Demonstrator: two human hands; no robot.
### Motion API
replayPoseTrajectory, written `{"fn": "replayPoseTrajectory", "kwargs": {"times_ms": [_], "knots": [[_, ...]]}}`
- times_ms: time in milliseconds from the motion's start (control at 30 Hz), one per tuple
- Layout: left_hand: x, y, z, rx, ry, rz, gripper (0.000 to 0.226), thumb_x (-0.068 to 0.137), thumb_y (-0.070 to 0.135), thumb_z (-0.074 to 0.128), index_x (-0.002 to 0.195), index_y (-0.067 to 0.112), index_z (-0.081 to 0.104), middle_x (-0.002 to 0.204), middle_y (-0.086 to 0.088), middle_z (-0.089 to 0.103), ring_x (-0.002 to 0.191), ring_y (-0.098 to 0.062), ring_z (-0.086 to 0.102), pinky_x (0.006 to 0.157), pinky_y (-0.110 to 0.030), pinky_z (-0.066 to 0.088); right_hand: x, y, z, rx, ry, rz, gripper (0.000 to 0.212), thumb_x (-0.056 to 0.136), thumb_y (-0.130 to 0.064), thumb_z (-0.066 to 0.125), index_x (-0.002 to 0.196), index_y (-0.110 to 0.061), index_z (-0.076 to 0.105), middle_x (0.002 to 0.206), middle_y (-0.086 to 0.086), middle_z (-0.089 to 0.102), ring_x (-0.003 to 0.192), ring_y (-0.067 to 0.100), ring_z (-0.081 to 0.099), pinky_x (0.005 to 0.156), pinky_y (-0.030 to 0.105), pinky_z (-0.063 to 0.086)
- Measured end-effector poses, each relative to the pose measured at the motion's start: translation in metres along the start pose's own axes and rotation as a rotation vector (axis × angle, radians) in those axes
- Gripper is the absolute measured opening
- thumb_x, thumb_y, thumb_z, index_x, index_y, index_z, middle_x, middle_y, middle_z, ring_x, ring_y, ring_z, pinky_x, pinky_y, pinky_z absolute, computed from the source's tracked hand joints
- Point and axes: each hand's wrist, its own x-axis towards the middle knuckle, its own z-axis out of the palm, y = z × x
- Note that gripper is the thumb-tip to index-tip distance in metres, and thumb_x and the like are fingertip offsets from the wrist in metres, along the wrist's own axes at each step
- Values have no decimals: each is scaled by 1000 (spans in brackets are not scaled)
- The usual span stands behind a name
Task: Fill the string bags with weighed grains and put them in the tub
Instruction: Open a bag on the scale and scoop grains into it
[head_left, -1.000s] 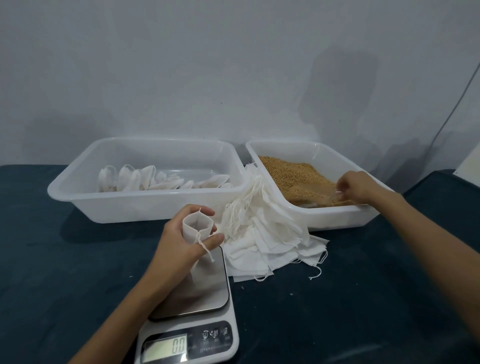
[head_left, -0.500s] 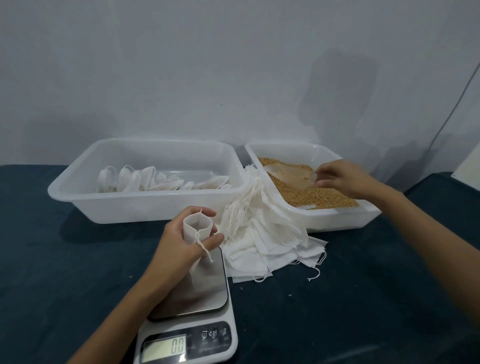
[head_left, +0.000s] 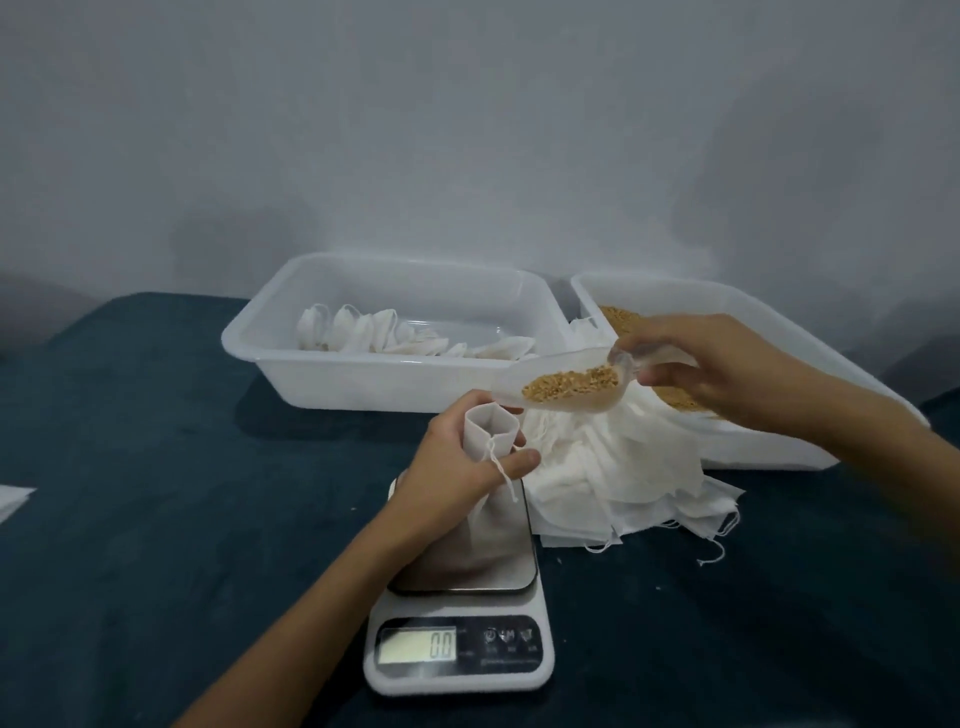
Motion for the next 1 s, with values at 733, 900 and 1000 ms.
{"fn": "replayPoseTrajectory", "kwargs": {"times_ms": [733,900,1000], "knots": [[2,-7,1,23,22,-71,40,79,29,87,115,30,68,117,7,75,110,-14,71,108,-44,51,17,-10,-1,-419,94,-189,37,80,-8,82,113,-23,75,100,0,72,100,33,65,112,57,31],[2,-8,1,18,16,-87,52,76,32,87,123,26,65,123,0,72,115,-21,69,109,-50,50,19,-9,0,-458,132,-228,38,81,-11,82,115,-24,74,101,0,71,99,31,64,112,56,30],[2,-8,0,17,21,-83,54,75,31,87,124,23,65,119,-2,73,112,-21,70,108,-50,51,19,-10,-1,-480,159,-253,37,80,-10,82,114,-23,74,100,1,71,97,33,64,111,57,32]]}}
